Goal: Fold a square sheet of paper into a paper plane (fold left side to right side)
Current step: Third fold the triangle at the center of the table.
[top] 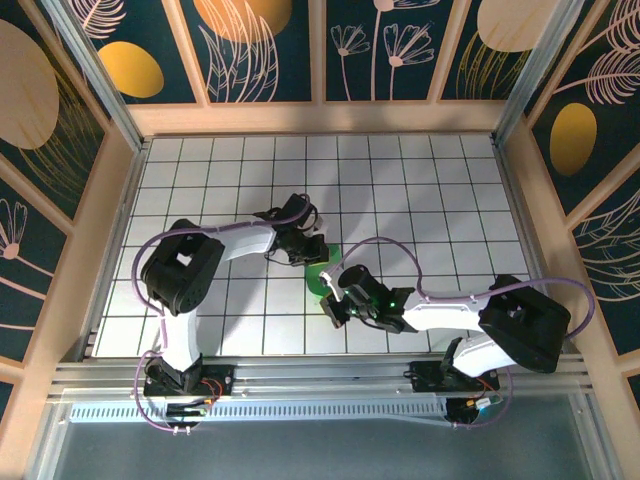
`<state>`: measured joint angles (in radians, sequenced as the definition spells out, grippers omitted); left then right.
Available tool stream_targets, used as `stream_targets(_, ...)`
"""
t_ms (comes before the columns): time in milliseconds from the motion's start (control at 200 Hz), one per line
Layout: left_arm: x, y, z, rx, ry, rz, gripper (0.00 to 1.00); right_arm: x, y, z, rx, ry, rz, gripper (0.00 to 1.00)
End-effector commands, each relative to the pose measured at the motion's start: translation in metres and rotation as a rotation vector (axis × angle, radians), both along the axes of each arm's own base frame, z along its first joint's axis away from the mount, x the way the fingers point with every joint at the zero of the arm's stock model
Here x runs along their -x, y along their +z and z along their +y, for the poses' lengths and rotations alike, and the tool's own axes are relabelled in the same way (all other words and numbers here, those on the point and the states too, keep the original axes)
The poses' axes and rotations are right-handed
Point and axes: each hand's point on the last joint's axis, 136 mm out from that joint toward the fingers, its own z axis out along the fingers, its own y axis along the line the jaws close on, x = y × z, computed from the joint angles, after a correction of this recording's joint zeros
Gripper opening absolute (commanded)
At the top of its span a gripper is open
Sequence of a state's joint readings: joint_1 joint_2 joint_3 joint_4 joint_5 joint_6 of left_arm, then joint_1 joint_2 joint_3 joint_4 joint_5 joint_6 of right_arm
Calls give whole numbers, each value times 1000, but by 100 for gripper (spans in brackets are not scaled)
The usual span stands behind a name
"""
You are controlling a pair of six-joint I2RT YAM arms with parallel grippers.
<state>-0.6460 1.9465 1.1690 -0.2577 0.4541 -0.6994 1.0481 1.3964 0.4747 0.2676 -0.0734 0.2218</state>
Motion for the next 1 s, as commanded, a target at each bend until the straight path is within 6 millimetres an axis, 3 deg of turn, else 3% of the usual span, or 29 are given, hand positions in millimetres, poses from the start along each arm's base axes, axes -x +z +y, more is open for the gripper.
stream_targets(0, 2, -13, 5, -59, -22, 17, 10, -2, 7, 3, -52, -9, 18, 0)
stream_targets(355, 8, -34, 12, -128, -32, 25, 5, -7, 0, 1, -59, -37, 79, 0)
stream_targets(996, 10, -36, 10, -141, -41, 14, 2, -34, -19, -26, -14, -191, 180, 0)
